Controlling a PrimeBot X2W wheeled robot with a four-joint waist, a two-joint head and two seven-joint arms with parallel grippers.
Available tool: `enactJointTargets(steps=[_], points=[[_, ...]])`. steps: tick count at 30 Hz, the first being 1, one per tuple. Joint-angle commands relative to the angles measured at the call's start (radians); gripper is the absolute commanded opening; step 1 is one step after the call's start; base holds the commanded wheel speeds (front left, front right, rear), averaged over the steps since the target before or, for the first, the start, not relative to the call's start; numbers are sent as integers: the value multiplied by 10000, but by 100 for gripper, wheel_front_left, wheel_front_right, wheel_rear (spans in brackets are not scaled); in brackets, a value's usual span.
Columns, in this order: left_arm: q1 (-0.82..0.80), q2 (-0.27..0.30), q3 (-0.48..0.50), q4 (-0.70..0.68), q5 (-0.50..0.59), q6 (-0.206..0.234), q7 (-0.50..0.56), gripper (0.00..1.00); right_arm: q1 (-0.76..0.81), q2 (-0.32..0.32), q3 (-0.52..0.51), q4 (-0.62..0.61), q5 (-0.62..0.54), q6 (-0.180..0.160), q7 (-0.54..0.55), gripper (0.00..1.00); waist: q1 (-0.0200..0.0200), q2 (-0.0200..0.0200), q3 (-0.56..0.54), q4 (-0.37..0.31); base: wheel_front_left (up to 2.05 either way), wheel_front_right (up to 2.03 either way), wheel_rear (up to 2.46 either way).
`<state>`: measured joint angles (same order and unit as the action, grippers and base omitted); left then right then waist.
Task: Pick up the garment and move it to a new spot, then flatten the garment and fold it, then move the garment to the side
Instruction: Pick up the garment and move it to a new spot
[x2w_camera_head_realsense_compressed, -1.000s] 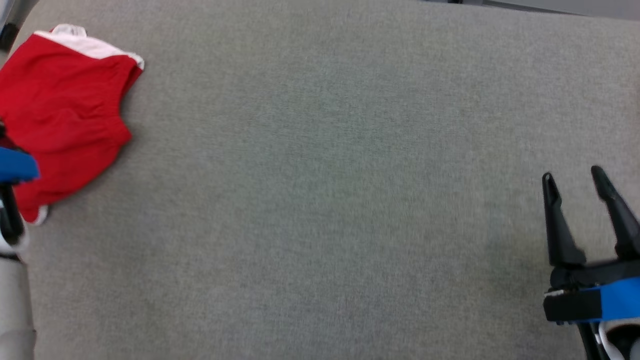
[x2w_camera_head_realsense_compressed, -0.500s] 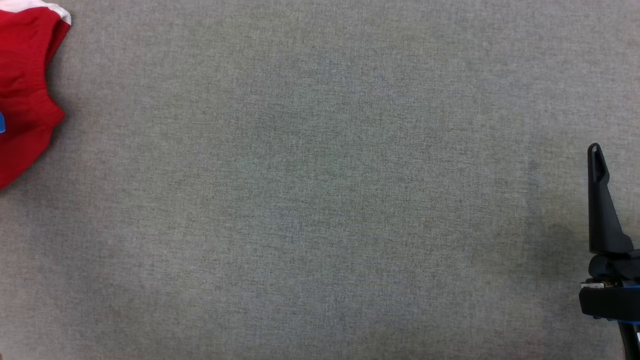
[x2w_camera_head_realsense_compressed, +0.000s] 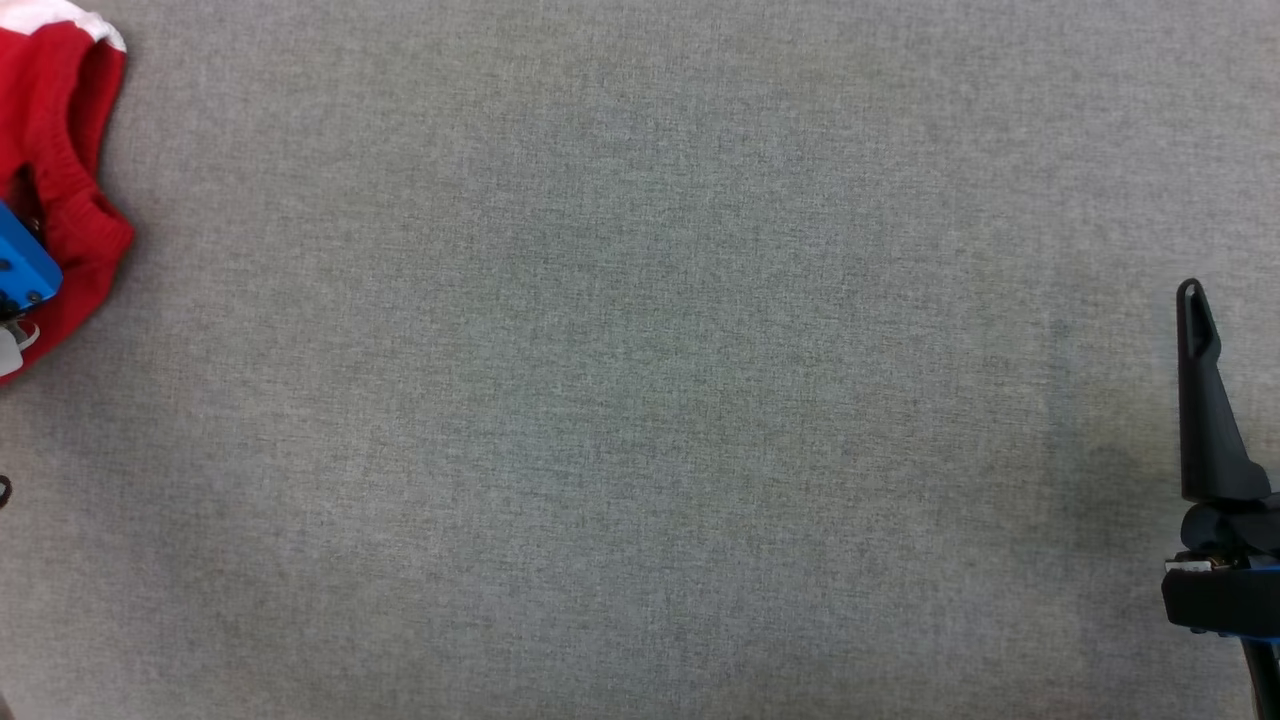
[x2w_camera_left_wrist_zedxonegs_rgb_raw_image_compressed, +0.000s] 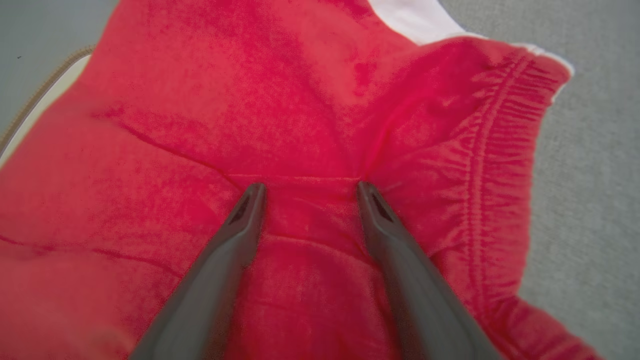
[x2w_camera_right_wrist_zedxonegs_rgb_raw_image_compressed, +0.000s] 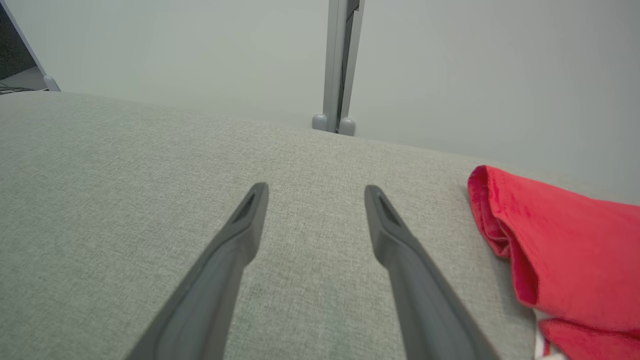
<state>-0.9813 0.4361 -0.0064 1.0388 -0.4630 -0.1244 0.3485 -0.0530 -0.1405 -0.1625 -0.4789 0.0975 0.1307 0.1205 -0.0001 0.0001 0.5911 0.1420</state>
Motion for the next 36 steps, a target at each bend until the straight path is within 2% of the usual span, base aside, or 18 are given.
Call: enactJointTargets(steps=[1,3,5,6,7,8,9,13,16,21,28,36], points=[[89,-197,-62,352,-99,-94,614,100,-27,-69,6,-64,-37,3,6,100,1,-1,-24,-25,0,0,0],[128,-221,-305,618,-166,-96,1538,100,-22,-75,25,-41,-23,3,25,100,1,-1,-61,-59,0,0,0],[23,-211,-384,595,-262,-98,1928,100,-26,-63,44,-17,-18,3,21,100,1,-1,-76,-100,0,0,0],[-30,-197,-400,540,-295,-98,1984,61,-26,-41,56,-2,-22,3,6,100,1,-1,-92,-121,0,0,0],[-73,-194,-410,487,-305,-99,2005,43,-9,-17,73,19,-27,3,-19,100,1,-1,-112,-140,0,0,0],[-99,-168,-417,450,-334,-99,2045,16,19,5,80,43,-31,3,-44,100,1,-1,-131,-156,0,0,0],[-99,-124,-448,425,-357,-100,2108,0,41,26,91,83,-36,3,-66,100,1,-1,-158,-177,0,0,0],[-14,151,-530,353,-406,-90,2309,0,31,146,167,264,2,3,-153,100,1,-1,-316,-288,0,0,0],[16,259,-734,-158,-516,-89,2034,0,29,209,219,462,48,3,-260,100,1,-1,-525,-369,0,0,0],[197,878,-1350,-1417,-642,-86,590,0,-30,327,337,889,156,3,-547,100,1,-1,-972,-533,0,0,0],[-289,1236,-2359,-2327,-782,-64,-1042,0,-41,542,531,1564,313,3,-954,100,1,-1,-1874,-900,0,0,0],[-1166,1116,-3526,-3645,-647,-64,-2473,0,265,778,749,2325,468,3,-1421,100,1,-1,-3026,-1537,0,0,0]])
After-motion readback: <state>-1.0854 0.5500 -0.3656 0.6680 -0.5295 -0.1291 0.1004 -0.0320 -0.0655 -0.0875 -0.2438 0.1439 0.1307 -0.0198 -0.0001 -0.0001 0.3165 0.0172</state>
